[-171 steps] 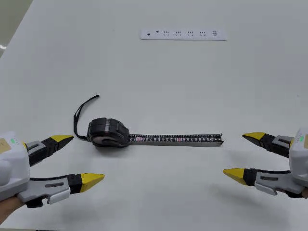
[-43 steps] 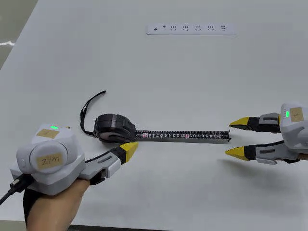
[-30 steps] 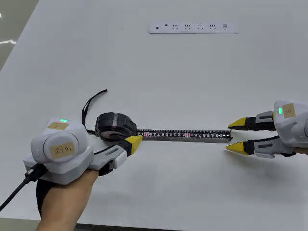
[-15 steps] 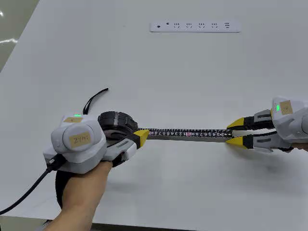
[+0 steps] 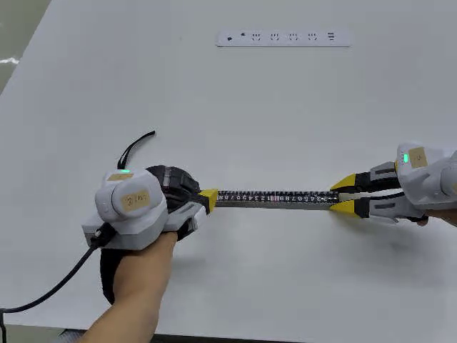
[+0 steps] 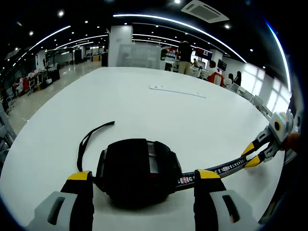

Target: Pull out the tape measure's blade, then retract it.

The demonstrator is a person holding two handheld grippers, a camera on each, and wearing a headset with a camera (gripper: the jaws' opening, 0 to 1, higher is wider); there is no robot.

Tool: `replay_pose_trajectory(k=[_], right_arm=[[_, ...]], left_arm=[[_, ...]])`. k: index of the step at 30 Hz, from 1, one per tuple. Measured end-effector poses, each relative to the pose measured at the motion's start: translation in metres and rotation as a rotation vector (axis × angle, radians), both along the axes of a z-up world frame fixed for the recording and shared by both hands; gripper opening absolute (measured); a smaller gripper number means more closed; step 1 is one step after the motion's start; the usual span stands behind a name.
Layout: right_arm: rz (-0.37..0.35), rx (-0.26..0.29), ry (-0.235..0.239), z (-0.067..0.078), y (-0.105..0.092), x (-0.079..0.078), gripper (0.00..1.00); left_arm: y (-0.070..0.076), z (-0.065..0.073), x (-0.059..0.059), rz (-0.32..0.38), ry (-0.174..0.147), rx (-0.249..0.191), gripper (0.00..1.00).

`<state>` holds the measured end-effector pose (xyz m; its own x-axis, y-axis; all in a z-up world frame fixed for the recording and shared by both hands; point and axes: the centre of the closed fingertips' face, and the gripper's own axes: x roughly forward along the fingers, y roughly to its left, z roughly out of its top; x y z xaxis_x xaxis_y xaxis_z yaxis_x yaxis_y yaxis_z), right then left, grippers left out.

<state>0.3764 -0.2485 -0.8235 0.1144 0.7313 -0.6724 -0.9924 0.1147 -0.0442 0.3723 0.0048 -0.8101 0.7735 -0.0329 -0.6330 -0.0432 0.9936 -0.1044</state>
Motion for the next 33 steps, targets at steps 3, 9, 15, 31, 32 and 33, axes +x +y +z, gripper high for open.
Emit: replay_pose_trajectory(k=[3, 9, 15, 31, 32, 33], right_arm=[[-0.007, 0.003, 0.002, -0.0001, -0.0004, -0.0006, 0.14], [-0.012, 0.002, 0.006, -0.0004, -0.0012, -0.0014, 0.14], [-0.012, -0.001, -0.007, -0.0006, -0.0009, -0.0006, 0.13], [0.000, -0.022, 0.005, -0.0007, -0.0016, -0.0027, 0.11], [0.003, -0.023, 0.005, -0.0006, -0.0019, -0.0031, 0.11], [0.004, -0.025, 0.004, -0.0005, -0.0019, -0.0030, 0.11]], left_arm=[[0.0020, -0.0009, 0.0012, 0.016, 0.000, 0.005, 0.81], [0.0038, 0.0023, 0.0041, 0.039, -0.020, 0.005, 0.75], [0.0058, 0.0005, 0.0032, 0.044, -0.005, 0.005, 0.68], [0.0085, -0.0020, 0.0019, 0.017, 0.033, 0.021, 0.63], [0.0087, -0.0015, 0.0017, 0.016, 0.035, 0.017, 0.63], [0.0088, -0.0014, 0.0017, 0.015, 0.039, 0.015, 0.63]])
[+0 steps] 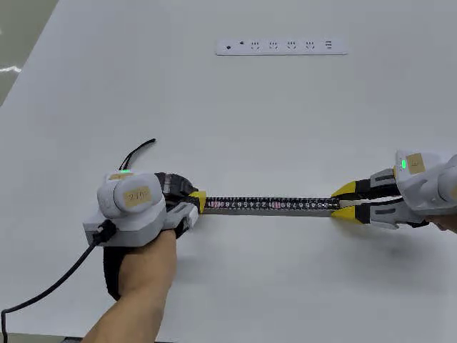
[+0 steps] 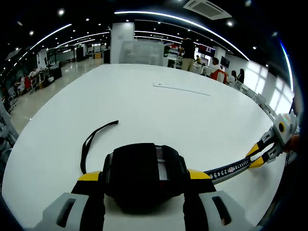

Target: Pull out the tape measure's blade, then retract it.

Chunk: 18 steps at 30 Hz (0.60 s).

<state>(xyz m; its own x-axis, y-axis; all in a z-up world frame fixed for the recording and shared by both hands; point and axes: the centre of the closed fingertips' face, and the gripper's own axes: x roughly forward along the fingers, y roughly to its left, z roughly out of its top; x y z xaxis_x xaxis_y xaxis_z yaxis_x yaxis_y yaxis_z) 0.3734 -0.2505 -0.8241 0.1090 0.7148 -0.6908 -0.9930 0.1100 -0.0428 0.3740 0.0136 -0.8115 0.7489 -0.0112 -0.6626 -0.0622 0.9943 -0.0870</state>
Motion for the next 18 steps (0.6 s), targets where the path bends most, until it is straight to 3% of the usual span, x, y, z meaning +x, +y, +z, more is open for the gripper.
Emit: replay_pose_trajectory(k=[18], right_arm=[[0.010, -0.018, 0.005, -0.0007, 0.0005, -0.0004, 0.12]], left_arm=[[-0.0002, 0.0001, -0.0012, -0.003, 0.003, -0.012, 0.62]])
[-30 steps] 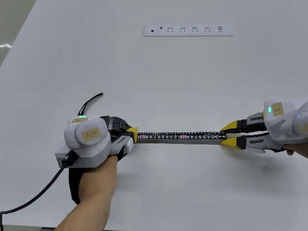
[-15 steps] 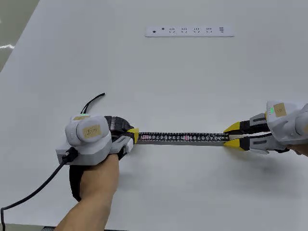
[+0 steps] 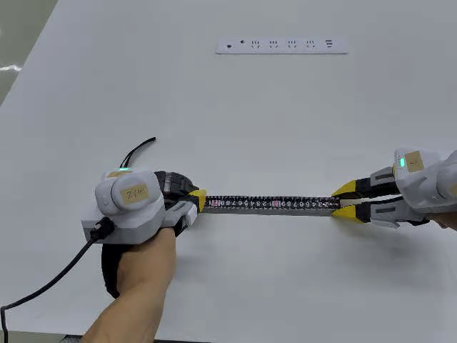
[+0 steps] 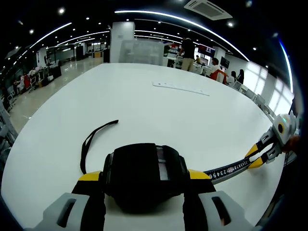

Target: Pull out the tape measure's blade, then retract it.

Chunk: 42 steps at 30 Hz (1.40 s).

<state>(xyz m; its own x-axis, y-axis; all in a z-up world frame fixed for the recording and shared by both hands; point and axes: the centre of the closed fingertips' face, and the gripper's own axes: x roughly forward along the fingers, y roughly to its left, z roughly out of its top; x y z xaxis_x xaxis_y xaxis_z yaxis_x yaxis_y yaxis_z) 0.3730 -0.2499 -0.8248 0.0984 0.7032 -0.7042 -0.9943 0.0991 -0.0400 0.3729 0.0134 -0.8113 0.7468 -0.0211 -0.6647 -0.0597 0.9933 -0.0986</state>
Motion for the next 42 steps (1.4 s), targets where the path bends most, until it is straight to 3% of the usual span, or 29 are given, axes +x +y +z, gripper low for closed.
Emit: replay_pose_trajectory(k=[21, 42], right_arm=[[0.010, 0.018, 0.006, 0.002, 0.013, 0.001, 0.12], [0.012, 0.031, 0.012, 0.004, 0.027, -0.001, 0.12]], left_arm=[[0.001, 0.000, -0.001, 0.002, 0.000, -0.031, 0.62], [0.001, 0.000, -0.001, 0.001, 0.001, -0.035, 0.63]])
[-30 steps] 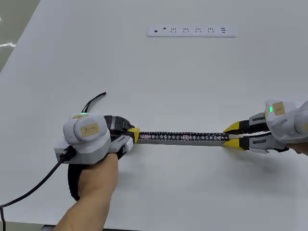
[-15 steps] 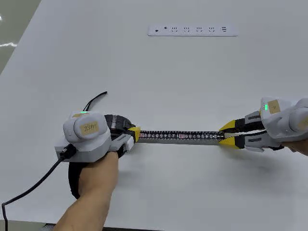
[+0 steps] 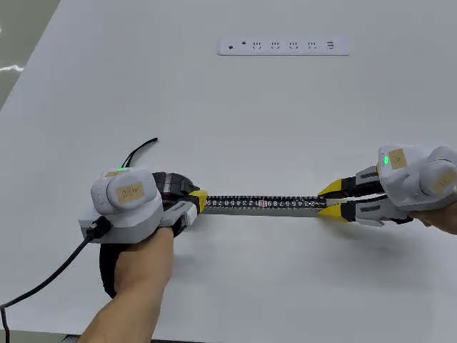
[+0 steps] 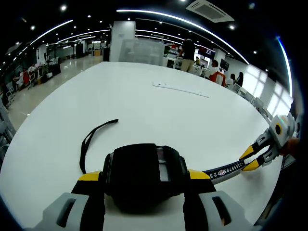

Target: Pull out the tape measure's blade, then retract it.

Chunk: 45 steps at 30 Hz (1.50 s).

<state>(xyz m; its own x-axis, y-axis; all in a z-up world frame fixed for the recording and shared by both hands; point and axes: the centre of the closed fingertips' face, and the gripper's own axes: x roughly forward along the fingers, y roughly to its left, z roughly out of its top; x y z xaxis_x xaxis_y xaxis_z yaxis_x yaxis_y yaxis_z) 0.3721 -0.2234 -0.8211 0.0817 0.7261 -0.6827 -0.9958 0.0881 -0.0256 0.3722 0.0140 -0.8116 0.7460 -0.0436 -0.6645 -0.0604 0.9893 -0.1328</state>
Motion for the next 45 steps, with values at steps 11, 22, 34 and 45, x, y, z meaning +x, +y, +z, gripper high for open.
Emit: replay_pose_trajectory(k=[11, 22, 34, 45], right_arm=[[0.004, 0.006, 0.008, 0.000, 0.009, 0.000, 0.12], [-0.003, 0.012, 0.018, 0.000, 0.016, -0.001, 0.12], [-0.002, 0.017, 0.026, 0.001, 0.028, -0.002, 0.12], [0.001, 0.017, 0.029, 0.000, 0.036, -0.002, 0.12]], left_arm=[[0.000, 0.000, 0.000, -0.001, -0.001, -0.004, 0.63], [0.000, 0.000, 0.000, 0.000, 0.001, -0.007, 0.63], [0.001, 0.000, 0.000, 0.002, 0.002, -0.011, 0.63], [0.000, 0.000, 0.000, 0.000, 0.005, -0.008, 0.63]])
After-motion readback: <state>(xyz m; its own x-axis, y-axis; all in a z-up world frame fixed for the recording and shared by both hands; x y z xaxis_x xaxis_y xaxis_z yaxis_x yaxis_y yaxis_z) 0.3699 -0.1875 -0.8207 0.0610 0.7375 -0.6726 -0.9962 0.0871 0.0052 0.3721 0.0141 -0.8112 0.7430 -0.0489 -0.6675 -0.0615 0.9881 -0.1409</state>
